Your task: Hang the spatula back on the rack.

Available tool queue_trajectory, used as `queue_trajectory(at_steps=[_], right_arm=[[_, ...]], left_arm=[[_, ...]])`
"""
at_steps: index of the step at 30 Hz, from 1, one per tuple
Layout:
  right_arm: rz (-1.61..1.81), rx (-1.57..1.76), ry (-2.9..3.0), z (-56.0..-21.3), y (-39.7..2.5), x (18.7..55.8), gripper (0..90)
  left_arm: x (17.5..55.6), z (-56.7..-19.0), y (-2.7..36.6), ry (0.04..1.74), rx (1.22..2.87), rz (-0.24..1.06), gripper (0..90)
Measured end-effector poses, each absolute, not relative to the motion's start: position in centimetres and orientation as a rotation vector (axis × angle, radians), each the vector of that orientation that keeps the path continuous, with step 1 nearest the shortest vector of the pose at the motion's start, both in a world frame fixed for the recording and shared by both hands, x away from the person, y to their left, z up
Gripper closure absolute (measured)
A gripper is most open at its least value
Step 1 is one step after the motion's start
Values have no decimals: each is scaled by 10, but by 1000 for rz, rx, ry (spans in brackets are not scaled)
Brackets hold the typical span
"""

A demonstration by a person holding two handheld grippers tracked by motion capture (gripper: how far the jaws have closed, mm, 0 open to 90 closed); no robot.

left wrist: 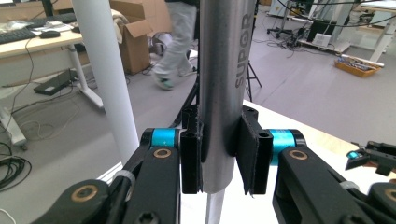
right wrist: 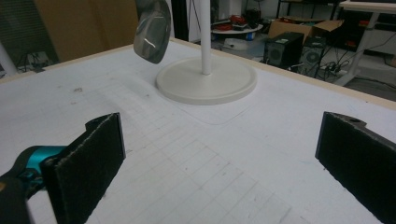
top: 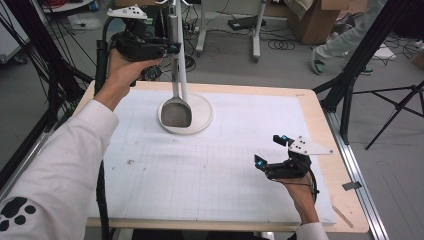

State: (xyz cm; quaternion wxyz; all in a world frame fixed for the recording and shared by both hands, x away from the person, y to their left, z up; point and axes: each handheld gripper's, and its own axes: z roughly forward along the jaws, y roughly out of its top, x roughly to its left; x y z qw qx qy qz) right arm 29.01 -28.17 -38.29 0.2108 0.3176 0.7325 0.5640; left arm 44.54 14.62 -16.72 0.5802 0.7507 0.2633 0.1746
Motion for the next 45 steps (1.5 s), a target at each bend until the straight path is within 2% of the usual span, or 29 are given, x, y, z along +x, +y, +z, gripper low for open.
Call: queue_trajectory(at_steps=[36,41,45], right_arm=[[1567,890,2053,-384,-279,292,4],[1578,891,2043,-384,-281,293,4],[1579,890,2041,-384,-281,294,4]], left_arm=[[471,-180,145,695,1772,436,725],[469,-179,145,698,1760,467,717],[466,-175,150,689,1735,484,669]])
